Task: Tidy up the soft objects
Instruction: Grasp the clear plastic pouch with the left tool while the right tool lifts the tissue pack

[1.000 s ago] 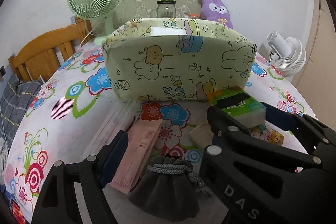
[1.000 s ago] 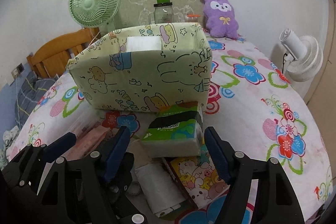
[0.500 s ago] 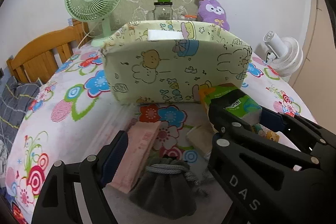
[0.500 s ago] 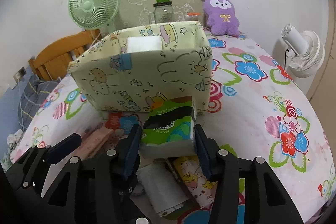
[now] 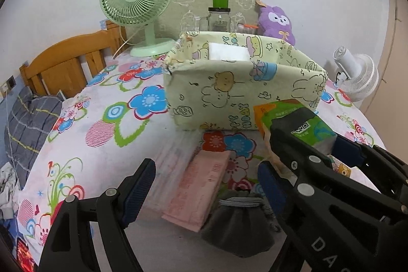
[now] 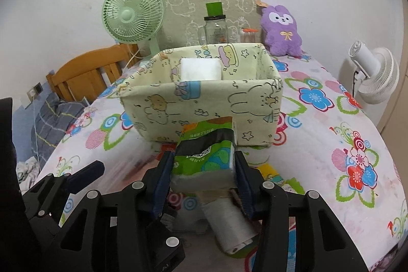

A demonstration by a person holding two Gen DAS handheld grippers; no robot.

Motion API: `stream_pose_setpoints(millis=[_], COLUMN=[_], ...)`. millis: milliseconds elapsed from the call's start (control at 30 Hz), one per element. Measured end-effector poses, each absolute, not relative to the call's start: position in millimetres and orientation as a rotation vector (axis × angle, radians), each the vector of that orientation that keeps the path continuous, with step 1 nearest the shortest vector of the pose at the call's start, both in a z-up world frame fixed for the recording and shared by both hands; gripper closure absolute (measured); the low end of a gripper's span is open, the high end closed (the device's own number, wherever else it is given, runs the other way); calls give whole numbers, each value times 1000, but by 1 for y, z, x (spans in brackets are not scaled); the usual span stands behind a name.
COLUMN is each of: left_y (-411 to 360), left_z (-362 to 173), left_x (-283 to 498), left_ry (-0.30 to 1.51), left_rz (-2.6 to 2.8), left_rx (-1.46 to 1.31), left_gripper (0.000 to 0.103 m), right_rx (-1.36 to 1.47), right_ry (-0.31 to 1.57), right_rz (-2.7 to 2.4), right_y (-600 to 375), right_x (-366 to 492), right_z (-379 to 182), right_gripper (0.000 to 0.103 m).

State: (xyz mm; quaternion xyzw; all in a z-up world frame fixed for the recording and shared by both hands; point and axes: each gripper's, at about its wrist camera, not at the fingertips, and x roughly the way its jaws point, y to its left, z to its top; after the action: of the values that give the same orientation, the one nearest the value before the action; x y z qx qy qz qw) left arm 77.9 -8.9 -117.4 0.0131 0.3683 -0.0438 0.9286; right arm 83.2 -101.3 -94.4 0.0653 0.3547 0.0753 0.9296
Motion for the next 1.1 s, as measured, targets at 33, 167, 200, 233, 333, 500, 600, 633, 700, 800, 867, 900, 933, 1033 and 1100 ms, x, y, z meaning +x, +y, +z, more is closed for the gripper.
stream_pose_setpoints(millis=[33, 167, 200, 233, 333, 500, 600, 633, 700, 800, 867, 900, 933, 1033, 1100], left_y=[-7, 0, 2, 4, 7, 12, 14, 15, 18, 20, 21, 21, 21, 20, 20], left_z=[-117, -115, -115, -115, -117, -121, -127, -128, -132, -136, -138, -140, -141, -145, -144], left_x=[78, 79, 79, 81, 84, 92, 98, 100, 105, 109, 111, 112, 113, 115, 116], left_ry=[755, 752, 752, 754, 762, 779, 797, 804, 822, 833, 838, 842, 847, 854, 853], left_rz=[-89, -90, -88, -87, -86, -99, -103, -106, -109, -114, -114, -115, -114, -103, -99], left_rx=[29, 36, 39, 40, 42, 41, 31, 26, 13, 4, 2, 1, 0, 8, 13], left_gripper=[19, 20, 20, 20, 25, 32, 35, 36, 39, 40, 41, 42, 44, 45, 45], right_rx=[132, 127, 124, 122, 118, 117, 108, 104, 98, 93, 94, 94, 95, 99, 112], right_ry=[724, 722, 723, 724, 734, 753, 768, 774, 784, 790, 795, 798, 803, 818, 824], right_rz=[153, 150, 149, 147, 141, 124, 111, 105, 101, 100, 99, 99, 98, 98, 104], right_y=[-100, -91, -89, -87, -83, -78, -75, -74, -72, -71, -70, -70, -70, -70, -71], right_x=[83, 84, 84, 85, 88, 94, 99, 100, 104, 107, 110, 111, 112, 115, 117], right_z=[-93, -91, -91, -91, -92, -95, -99, -100, -102, -104, -107, -108, -109, -114, -116], right_gripper=[52, 53, 53, 53, 52, 52, 52, 52, 52, 52, 52, 52, 52, 52, 52])
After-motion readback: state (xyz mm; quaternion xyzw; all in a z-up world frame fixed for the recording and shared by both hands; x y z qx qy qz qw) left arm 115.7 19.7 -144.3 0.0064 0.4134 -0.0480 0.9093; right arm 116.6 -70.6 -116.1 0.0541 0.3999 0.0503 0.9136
